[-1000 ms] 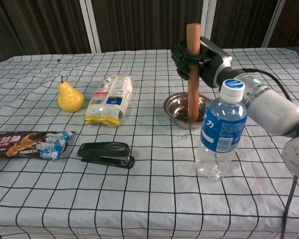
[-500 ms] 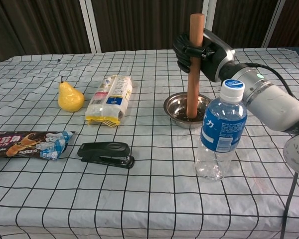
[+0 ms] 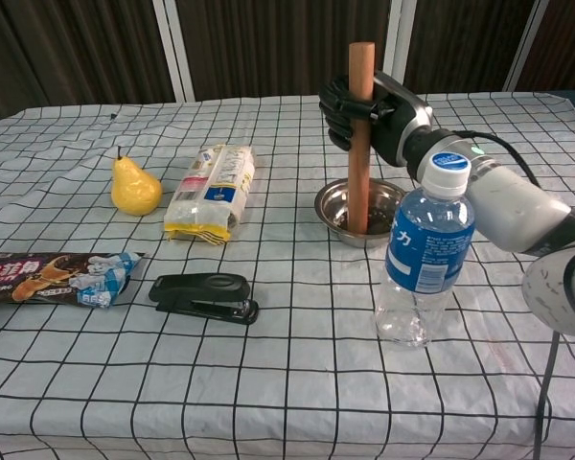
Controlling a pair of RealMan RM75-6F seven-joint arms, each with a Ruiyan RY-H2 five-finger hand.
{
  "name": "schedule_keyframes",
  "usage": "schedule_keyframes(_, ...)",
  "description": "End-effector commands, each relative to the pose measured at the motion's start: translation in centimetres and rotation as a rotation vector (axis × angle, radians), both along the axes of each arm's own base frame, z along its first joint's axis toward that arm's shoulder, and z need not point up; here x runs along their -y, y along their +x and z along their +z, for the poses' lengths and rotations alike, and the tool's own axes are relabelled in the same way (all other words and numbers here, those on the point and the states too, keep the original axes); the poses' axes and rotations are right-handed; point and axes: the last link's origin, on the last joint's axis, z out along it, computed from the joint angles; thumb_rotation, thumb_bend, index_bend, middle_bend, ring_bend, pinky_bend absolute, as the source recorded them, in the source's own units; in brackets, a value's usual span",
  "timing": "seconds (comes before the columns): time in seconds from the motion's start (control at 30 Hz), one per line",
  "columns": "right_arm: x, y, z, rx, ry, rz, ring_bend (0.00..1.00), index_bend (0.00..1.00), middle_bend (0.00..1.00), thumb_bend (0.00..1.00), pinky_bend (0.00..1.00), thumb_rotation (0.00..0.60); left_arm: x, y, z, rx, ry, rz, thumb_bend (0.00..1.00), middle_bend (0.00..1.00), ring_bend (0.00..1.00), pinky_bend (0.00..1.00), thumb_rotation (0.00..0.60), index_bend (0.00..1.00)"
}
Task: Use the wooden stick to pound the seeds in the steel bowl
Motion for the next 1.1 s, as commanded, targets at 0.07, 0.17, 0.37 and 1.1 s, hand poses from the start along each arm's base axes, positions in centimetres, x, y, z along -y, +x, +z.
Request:
schedule_keyframes(0.07, 0.1, -0.8, -0.7, 0.005, 0.023, -0.026, 0.88, 1.0, 0.89, 0.52, 0.9, 0.6, -0.1, 0.0, 0.1, -0.001, 0.004, 0.002, 0.39, 0.0, 0.0, 0.05, 0.6, 0.0)
schedule_keyframes(0.17, 0.2, -0.9, -0.4, 0.015, 0.012, -0.021, 0.88, 1.0, 0.89, 0.52, 0.9, 0.6, 0.0, 0.0, 0.0, -0.001, 0.004, 0.001, 0.38, 0.0, 0.0, 0.05, 0.6, 0.0)
schedule_keyframes(0.37, 0.4, -0.2, 1.8, 0.051, -0.05, 0.039, 0.88, 1.0, 0.89, 0.52, 0.9, 0.6, 0.2, 0.2, 0.0, -0.002, 0.001, -0.007, 0.38, 0.0, 0.0, 0.05, 0.6, 0.0)
schedule_keyframes(1.1, -3.3, -14.0, 11.9, -1.3, -0.579, 0.143, 0.88, 1.0, 0.89, 0.52, 0.9, 0.6, 0.8, 0.8, -0.1, 0.004, 0.001, -0.04, 0.38, 0.0, 0.0, 0.05, 0.6, 0.0)
